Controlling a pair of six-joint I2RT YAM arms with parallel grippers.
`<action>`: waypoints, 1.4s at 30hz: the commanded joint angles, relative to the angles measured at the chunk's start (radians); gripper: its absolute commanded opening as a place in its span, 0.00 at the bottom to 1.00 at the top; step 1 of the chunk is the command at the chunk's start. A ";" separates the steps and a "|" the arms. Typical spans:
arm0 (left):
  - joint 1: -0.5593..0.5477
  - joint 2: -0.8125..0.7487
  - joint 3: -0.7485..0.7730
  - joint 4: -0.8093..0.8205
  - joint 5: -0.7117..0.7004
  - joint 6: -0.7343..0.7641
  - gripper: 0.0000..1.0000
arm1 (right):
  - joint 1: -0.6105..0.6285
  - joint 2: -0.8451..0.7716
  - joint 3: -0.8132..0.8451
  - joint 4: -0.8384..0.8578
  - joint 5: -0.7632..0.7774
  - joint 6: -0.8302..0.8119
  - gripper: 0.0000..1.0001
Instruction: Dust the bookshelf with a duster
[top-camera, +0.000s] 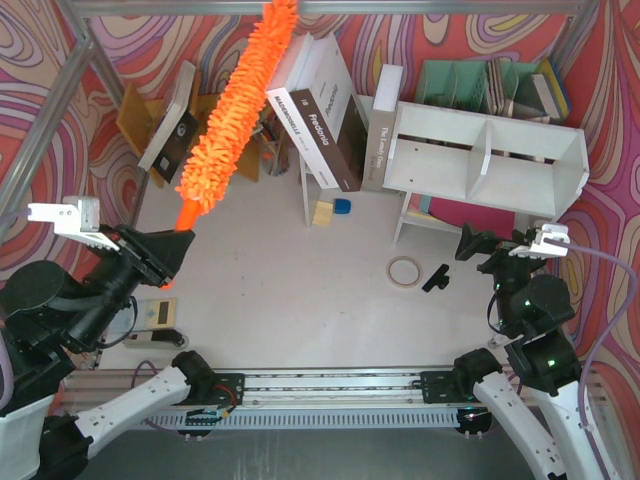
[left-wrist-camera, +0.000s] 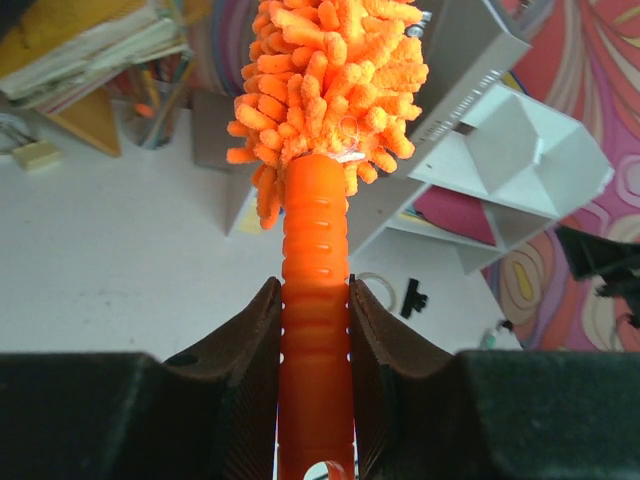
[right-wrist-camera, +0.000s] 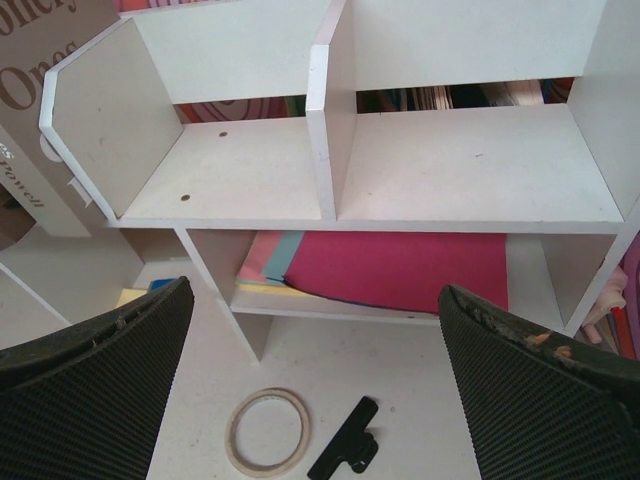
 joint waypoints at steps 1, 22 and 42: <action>0.001 0.008 0.008 0.130 0.141 -0.035 0.00 | 0.005 0.005 -0.010 0.043 0.016 -0.016 0.99; 0.001 0.040 0.108 0.089 0.096 0.043 0.00 | 0.004 0.009 -0.009 0.037 0.011 -0.012 0.99; 0.001 0.116 0.150 0.124 0.197 0.007 0.00 | 0.004 0.006 -0.011 0.037 0.007 -0.011 0.99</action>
